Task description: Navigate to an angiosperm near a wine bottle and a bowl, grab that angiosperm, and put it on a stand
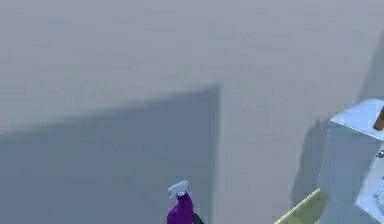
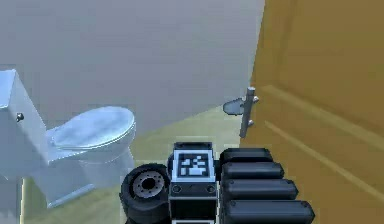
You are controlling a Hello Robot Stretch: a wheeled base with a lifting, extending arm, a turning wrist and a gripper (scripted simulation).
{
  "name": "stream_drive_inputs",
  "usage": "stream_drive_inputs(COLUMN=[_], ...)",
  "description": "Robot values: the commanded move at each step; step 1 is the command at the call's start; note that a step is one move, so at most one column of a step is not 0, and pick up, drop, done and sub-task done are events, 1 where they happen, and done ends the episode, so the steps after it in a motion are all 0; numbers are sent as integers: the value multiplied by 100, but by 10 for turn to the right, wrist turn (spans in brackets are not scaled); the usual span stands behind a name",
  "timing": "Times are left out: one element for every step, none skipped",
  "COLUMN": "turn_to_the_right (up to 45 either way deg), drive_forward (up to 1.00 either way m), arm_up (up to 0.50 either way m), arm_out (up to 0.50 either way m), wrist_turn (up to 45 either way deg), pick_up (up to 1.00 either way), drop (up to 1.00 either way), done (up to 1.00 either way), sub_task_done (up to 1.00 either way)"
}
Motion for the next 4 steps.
stream_drive_inputs(turn_to_the_right=[300, -450, -450, -150], drive_forward=[0, 0, 0, 0], arm_up=[0, 0, 0, 0], arm_out=[0, 0, 0, 0], wrist_turn=[0, 0, 0, 0], pick_up=[0, 0, 0, 0], drop=[0, 0, 0, 0], done=[0, 0, 0, 0], sub_task_done=[0, 0, 0, 0])
